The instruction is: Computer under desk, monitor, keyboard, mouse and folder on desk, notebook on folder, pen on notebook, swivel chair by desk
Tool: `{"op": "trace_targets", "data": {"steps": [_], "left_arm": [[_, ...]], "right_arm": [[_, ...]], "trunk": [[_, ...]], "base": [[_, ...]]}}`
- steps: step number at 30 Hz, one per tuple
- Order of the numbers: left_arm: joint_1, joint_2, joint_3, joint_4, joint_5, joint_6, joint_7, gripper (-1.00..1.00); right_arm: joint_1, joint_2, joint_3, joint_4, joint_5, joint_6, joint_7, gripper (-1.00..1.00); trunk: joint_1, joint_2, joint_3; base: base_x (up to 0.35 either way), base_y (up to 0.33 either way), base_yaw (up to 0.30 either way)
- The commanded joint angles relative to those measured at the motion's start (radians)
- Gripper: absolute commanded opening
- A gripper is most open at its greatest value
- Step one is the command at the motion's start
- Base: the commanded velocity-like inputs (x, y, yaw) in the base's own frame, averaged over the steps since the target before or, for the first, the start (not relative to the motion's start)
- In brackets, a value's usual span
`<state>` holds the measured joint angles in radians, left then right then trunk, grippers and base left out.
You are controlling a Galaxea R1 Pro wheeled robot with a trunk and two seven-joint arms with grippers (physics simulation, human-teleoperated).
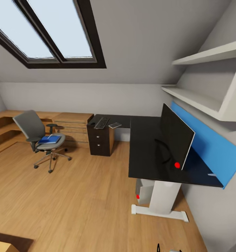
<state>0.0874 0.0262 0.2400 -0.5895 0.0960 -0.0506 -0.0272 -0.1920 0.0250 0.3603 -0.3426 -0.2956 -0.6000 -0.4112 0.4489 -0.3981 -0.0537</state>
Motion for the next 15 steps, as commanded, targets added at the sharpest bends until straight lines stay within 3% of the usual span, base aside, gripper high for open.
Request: {"op": "trace_targets", "data": {"steps": [1,9,15], "left_arm": [[0.000,-0.001,0.000,0.001,0.010,-0.001,-0.003,1.00],[0.000,-0.004,-0.003,0.012,-0.001,0.000,-0.006,1.00],[0.000,-0.005,-0.004,0.013,-0.056,-0.004,-0.005,1.00]], "right_arm": [[-0.001,0.001,0.008,0.007,-0.006,-0.006,-0.007,1.00],[-0.001,0.004,0.009,0.018,-0.007,-0.012,0.014,1.00],[-0.001,0.012,0.009,0.020,-0.006,-0.012,0.021,1.00]], "trunk": [[0.001,-0.002,-0.002],[0.001,-0.002,-0.002],[0.001,-0.002,-0.002]], "base": [[0.254,0.252,0.000],[0.262,0.242,0.000],[0.267,0.237,0.000]]}}
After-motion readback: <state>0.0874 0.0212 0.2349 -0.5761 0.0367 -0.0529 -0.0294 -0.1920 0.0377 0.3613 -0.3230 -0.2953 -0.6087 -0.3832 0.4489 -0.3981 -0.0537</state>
